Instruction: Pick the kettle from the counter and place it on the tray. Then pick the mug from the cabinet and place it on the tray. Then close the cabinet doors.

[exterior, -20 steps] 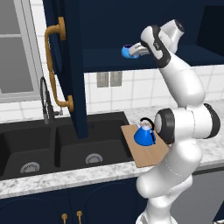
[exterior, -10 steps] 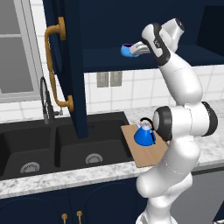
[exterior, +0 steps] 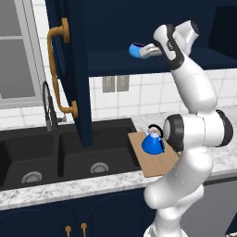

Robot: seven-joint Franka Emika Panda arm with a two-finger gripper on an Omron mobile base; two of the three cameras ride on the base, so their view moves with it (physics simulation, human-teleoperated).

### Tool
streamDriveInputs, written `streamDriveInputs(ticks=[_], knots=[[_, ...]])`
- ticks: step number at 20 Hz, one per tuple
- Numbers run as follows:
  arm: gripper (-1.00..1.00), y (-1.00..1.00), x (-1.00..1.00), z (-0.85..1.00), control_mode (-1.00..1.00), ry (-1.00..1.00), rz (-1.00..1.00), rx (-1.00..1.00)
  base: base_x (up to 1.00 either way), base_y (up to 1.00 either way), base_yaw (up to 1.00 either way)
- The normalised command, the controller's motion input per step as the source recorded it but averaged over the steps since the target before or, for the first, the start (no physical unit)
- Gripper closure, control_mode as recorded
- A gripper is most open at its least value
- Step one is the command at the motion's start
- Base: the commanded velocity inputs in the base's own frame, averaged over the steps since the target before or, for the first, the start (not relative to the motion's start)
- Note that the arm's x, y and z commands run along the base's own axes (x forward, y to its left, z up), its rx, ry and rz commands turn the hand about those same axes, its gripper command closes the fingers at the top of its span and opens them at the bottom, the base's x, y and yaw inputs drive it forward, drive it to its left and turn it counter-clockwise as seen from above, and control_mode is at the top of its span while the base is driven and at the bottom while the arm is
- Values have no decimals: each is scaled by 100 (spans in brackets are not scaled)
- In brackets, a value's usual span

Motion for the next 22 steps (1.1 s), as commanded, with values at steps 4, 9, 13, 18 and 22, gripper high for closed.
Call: streamDriveInputs(ticks=[4,9,13,18,22], knots=[[100,0,-95,0,-100,-7,3,0,0,0,0],[100,-7,-100,0,-100,-5,5,-2,0,0,0],[100,-35,-100,0,-100,-9,3,-3,0,0,0],[100,-25,-100,-39,-100,1,11,-16,0,0,0],[100,-15,-100,-96,-100,17,27,-33,0,0,0]])
